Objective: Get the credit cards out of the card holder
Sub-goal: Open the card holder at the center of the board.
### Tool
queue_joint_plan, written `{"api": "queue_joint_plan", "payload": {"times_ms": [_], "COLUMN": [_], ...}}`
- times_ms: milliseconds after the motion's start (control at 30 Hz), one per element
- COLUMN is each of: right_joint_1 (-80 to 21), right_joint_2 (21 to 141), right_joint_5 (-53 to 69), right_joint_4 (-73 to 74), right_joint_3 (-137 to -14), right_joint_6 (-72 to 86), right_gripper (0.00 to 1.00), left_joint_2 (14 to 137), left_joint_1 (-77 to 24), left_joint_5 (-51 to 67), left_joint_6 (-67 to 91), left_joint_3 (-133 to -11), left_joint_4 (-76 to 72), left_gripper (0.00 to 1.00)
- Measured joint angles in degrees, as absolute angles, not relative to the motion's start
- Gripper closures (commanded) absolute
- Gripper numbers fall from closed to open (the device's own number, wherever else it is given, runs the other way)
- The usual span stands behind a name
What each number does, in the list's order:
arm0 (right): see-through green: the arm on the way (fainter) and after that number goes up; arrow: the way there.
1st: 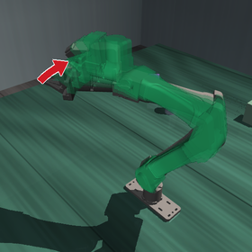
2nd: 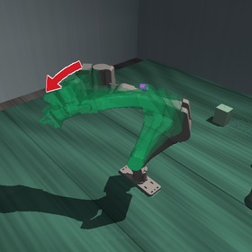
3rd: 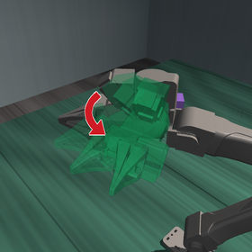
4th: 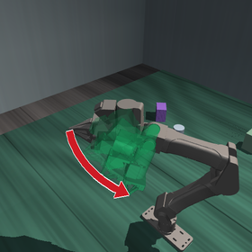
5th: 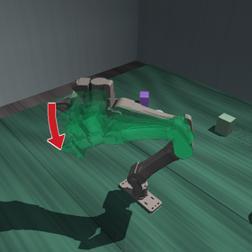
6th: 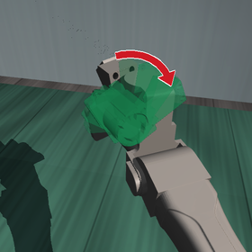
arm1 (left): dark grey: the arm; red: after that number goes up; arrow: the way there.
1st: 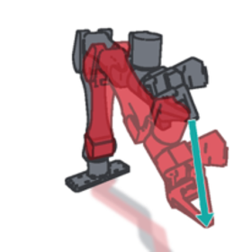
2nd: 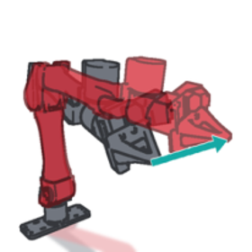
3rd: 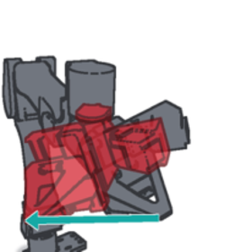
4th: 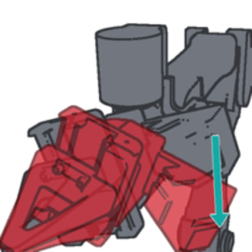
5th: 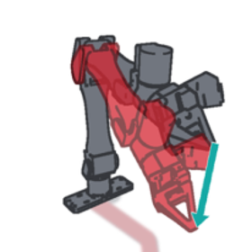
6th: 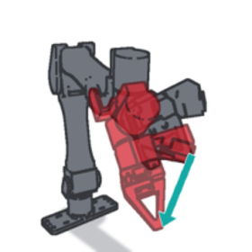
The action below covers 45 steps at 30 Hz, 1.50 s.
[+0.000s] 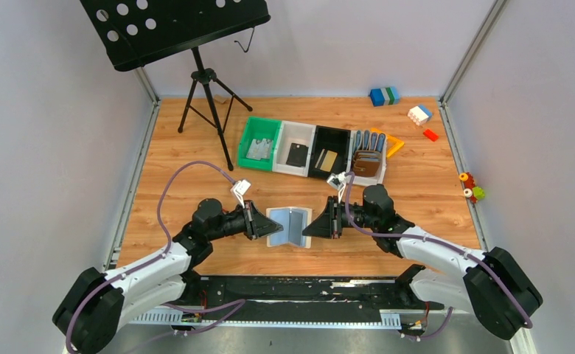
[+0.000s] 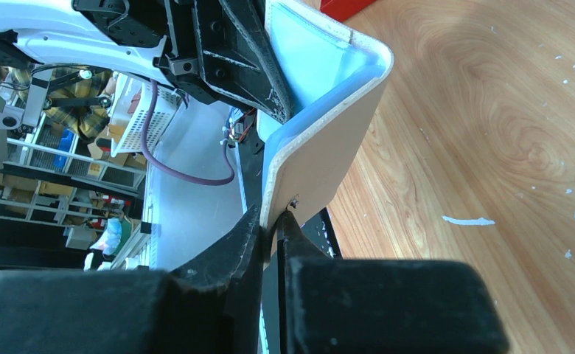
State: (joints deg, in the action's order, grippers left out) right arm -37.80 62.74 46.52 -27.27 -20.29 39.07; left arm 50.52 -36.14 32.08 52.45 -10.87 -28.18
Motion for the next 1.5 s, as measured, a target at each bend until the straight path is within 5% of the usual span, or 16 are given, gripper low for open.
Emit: {"api": "queue_joint_plan", "payload": {"times_ms": [700,1100,1500], "right_joint_1": [-42.0,-44.0,-44.2], "right_joint_2": [70.5,76.1,76.9], "right_joint_5": [30.3,23.4,22.3], "right_joint_4": [0.3,6.5,7.2], "right_joint_3": [-30.4,-35.3,-35.8], "right_joint_6": [33.9,32.6,32.4], "right_gripper": [1.00,0.60,0.49], "left_joint_2": [70.8,77.1,78.7], "left_joint_1": [-43.3,-44.4,-44.6], "left_joint_5": [23.0,20.9,20.8], "left_joint_6": [48.9,47.6,47.0], "left_joint_3": [-16.7,-18.3,-19.2], "left_joint_4": [-28.2,-27.7,-26.5], "left_gripper": [1.00,1.00,1.00]}}
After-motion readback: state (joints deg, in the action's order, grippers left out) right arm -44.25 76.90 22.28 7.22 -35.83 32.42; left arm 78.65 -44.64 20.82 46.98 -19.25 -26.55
